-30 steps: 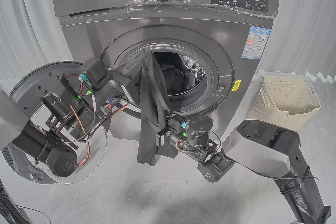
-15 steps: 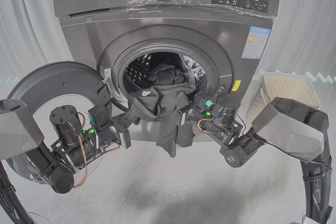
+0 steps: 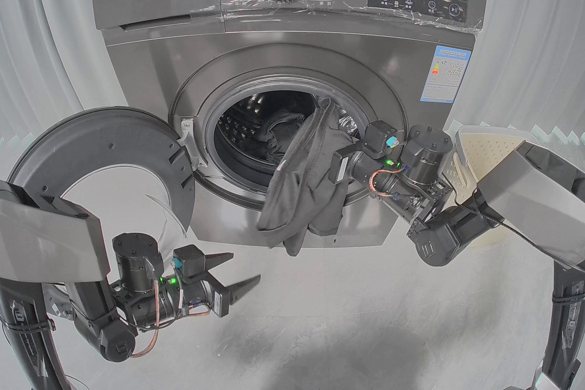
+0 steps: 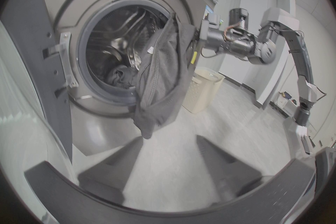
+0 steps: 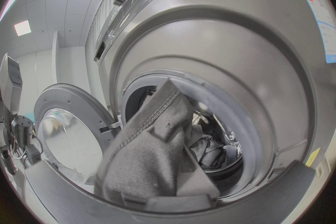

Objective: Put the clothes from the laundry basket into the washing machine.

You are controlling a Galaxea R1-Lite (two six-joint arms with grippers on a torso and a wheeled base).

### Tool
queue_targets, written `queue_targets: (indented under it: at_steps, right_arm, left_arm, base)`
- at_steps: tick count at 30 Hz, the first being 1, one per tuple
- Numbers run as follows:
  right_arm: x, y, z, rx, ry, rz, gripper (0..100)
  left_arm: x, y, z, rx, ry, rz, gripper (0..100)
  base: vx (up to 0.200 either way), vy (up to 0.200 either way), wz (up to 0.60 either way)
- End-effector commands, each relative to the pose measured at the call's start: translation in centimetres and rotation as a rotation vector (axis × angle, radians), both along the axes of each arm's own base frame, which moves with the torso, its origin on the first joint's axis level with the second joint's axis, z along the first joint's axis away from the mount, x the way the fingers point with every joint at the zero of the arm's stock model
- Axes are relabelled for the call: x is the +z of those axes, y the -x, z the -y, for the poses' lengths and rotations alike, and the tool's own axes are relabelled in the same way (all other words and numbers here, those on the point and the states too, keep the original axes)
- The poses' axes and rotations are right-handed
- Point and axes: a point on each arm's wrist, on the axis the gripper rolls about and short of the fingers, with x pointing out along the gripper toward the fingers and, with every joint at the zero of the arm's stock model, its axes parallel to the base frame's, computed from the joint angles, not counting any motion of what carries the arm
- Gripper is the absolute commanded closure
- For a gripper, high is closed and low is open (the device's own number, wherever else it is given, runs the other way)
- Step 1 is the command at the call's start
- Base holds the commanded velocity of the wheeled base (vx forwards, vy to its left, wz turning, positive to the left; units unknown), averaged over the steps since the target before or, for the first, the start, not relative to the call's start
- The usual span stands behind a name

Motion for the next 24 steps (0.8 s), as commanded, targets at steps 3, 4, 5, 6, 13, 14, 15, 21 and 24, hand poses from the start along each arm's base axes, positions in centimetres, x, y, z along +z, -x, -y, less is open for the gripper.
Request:
queue_targets:
  at_steps: [3, 4, 5, 6, 13, 14, 15, 21, 24]
  right_arm:
    - [1.4, -1.0, 2.8, -0.060, -0.015, 0.031, 100]
    - [1.6, -0.9, 2.8, -0.057, -0.018, 0.033, 100]
    - [1.7, -0.7, 2.6, -0.050, -0.021, 0.038, 100]
    - [1.8, -0.5, 2.4, -0.044, -0.022, 0.041, 100]
    - [1.2, 2.9, -0.9, 0.059, -0.004, 0.005, 100]
    - [1.1, 3.3, -1.4, 0.072, -0.002, 0.001, 100]
    - [0.9, 3.5, -1.9, 0.083, 0.000, -0.003, 100]
    - [-0.5, 4.5, -3.3, 0.126, 0.016, -0.022, 100]
    - [-0.9, 4.5, -3.7, 0.132, 0.020, -0.028, 100]
  left_arm:
    - [-1.8, 2.9, -1.1, -0.118, -0.075, -0.103, 0]
    - [-1.8, 2.8, -1.0, -0.121, -0.076, -0.100, 0]
    - [-1.7, 2.6, -0.9, -0.117, -0.070, -0.091, 0]
    - [-1.5, 2.1, -0.8, -0.114, -0.059, -0.074, 0]
    - [1.4, -2.5, 0.9, -0.008, 0.060, 0.098, 0]
    - [1.7, -2.9, 1.2, -0.007, 0.072, 0.115, 0]
    - [2.0, -3.2, 1.4, -0.010, 0.081, 0.128, 0]
    - [3.1, -4.7, 2.4, -0.012, 0.130, 0.185, 0]
    - [3.6, -5.1, 2.7, -0.015, 0.158, 0.194, 0]
  base:
    - [0.000, 0.000, 0.00]
    - [0.000, 0.000, 0.00]
    - [0.000, 0.000, 0.00]
    - [0.000, 0.000, 0.00]
    - [0.000, 0.000, 0.00]
    - [0.000, 0.000, 0.00]
    - [0.000, 0.000, 0.00]
    - [0.000, 0.000, 0.00]
    - [0.000, 0.000, 0.00]
